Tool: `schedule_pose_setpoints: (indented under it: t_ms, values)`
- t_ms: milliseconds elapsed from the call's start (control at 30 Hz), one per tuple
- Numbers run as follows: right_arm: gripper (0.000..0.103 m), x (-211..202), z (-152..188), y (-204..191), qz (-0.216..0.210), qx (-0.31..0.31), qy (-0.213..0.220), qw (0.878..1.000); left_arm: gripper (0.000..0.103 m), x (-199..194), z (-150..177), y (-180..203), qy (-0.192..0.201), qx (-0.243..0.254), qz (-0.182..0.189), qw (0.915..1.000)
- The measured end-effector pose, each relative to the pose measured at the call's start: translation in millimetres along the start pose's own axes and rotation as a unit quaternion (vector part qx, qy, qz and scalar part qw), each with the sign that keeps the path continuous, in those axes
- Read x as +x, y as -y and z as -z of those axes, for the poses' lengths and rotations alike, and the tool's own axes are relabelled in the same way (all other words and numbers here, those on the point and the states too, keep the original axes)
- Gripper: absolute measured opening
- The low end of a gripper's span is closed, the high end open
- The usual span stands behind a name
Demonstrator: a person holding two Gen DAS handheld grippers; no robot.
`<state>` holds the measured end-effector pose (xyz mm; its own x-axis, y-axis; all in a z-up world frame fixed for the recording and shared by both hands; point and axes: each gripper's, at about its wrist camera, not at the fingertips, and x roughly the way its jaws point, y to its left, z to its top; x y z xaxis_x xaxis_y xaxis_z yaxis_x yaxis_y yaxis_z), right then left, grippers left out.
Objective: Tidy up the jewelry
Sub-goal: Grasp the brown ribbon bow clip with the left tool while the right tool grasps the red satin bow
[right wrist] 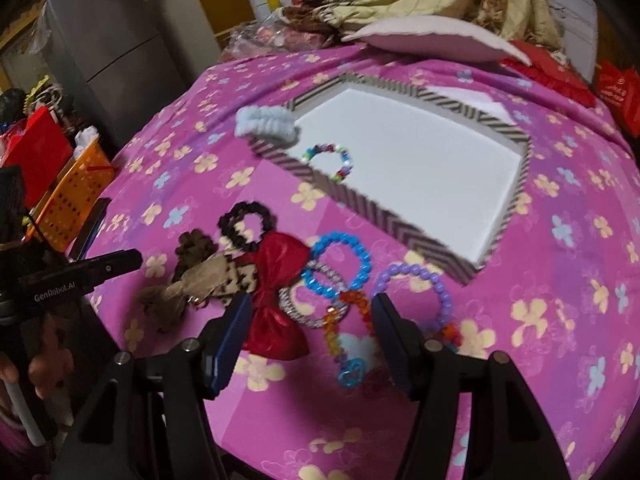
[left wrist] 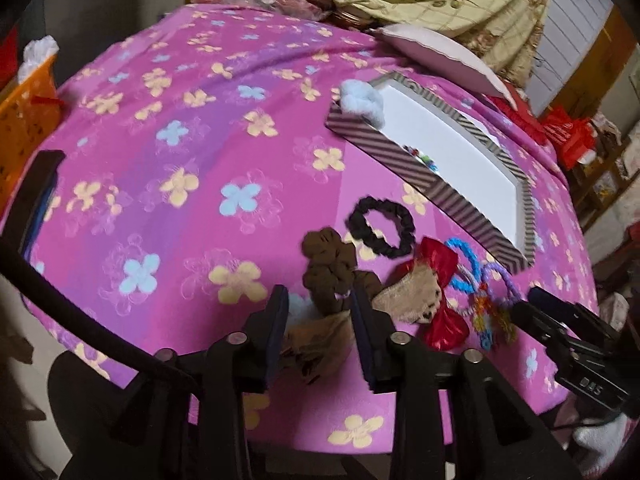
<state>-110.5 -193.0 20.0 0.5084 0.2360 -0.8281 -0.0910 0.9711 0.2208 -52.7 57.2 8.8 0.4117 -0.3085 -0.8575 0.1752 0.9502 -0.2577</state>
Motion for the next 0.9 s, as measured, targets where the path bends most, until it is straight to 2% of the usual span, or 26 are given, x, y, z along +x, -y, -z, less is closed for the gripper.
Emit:
schedule_pose_setpoints:
  t_ms: [167,333,400,433,467,533,667,800,900]
  values:
    - [0.065,13.7,2.8,-5.8,-0.001,-0.005,-0.014,1.0,0.056,10.2,11.4,10.6,-0.024,0.041,0.027,0.9985]
    - [0.065,20.2,4.4,-8.4,-0.008,-0.005,-0.019,1.0,0.057,35.0,17.3,26.0,-0.043,0.085,0.005,0.9954]
    - [0.065,23.6,5.8,-11.3,-0.012,-0.008,-0.022,1.0,0.051,45.3,18.3,26.4,-0.047,0.089,-0.012,0.9949]
    - [0.065,26.0,6.2,-13.0,-0.013,-0.01,-0.024,1.0,0.035,50.6,18.0,24.3,-0.05,0.083,-0.02,0.9951]
    - [0.065,27.8,6.3,-14.3,-0.014,-0.011,-0.026,1.0,0.028,52.0,17.7,21.6,-0.051,0.074,-0.018,0.9958]
    - [0.065,32.3,6.2,-18.5,-0.017,-0.018,-0.029,0.999,0.022,47.4,13.7,11.4,-0.042,0.045,-0.003,0.9981]
    - [0.064,43.1,3.9,-27.7,-0.023,-0.031,-0.036,0.999,0.02,27.3,5.7,-1.9,-0.006,0.034,-0.009,0.9993]
    - [0.053,57.0,2.2,-38.9,-0.024,-0.045,-0.047,0.998,0.02,13.1,1.7,-8.8,0.006,0.034,-0.004,0.9994]
    - [0.051,63.8,1.6,-48.1,-0.025,-0.059,-0.052,0.997,0.02,5.5,-1.0,-15.8,0.01,0.021,0.005,0.9997]
